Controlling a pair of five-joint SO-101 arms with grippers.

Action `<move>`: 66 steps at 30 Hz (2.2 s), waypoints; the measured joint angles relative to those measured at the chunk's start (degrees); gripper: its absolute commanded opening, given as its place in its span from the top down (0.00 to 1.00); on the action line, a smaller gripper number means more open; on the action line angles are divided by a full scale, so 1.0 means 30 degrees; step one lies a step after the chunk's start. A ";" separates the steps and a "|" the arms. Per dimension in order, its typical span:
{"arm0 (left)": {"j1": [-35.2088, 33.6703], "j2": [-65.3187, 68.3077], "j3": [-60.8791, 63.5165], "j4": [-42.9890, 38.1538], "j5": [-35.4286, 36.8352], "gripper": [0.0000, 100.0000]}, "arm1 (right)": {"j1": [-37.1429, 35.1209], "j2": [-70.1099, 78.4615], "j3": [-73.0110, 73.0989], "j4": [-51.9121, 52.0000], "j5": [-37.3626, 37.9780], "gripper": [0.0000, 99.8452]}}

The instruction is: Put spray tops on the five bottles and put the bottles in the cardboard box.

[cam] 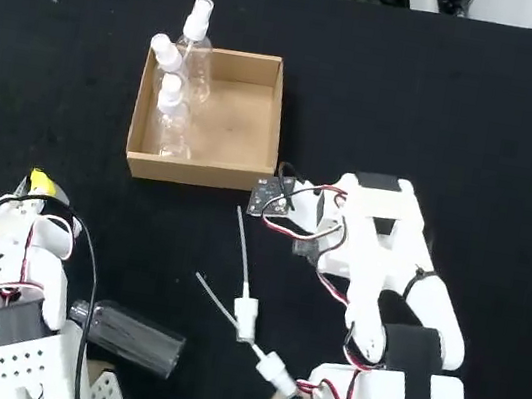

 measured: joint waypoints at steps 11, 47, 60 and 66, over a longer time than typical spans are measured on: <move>0.0000 0.0000 0.0000 0.0000 0.0000 0.97 | -0.0059 0.0000 0.0000 -0.0029 0.0000 0.84; 0.0000 0.0000 0.0000 0.0000 0.0000 0.97 | -0.0059 0.0000 -0.1026 0.0440 -0.1348 0.89; 0.0000 0.0000 0.0000 0.0000 0.0000 0.97 | -0.0029 -0.0791 -0.3956 0.4366 -0.5128 0.89; 0.0000 0.0000 0.0000 0.0000 0.0000 0.97 | -0.0821 -0.3604 -0.3956 0.5333 -0.8674 0.89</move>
